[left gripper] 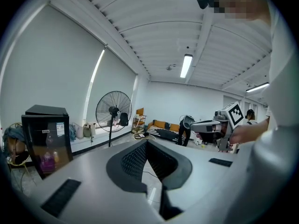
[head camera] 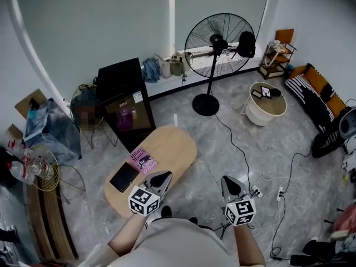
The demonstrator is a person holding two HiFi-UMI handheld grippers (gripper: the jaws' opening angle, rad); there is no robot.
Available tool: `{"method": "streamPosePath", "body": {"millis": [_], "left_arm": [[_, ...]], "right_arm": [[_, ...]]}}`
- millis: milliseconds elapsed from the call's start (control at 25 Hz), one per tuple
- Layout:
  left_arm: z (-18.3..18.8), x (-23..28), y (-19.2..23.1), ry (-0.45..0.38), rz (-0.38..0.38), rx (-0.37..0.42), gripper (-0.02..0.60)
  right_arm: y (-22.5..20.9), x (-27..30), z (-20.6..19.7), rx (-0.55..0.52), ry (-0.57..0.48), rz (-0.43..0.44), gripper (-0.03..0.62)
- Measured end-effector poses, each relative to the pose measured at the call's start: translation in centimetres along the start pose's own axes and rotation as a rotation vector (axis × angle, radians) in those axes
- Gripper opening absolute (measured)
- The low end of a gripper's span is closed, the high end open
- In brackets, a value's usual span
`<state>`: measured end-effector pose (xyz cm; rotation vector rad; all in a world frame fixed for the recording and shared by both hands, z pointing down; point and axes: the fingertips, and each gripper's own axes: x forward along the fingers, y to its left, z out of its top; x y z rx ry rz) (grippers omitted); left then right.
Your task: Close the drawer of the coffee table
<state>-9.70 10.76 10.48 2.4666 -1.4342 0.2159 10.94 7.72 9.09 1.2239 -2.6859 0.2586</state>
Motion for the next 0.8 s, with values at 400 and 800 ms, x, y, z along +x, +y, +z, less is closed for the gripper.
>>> {"method": "streamPosePath", "body": {"millis": [400,800], "left_arm": [[0.7,1.2,-0.1,-0.011,-0.014,0.005,0.008],[0.8,2.3,0.7,-0.013,-0.015,-0.003,0.008]], "right_arm": [[-0.8,0.3,0.4,0.003,0.001,-0.001,0.011],[-2.0,1.1,0.7,0.016,-0.006,-0.016,0.011]]}}
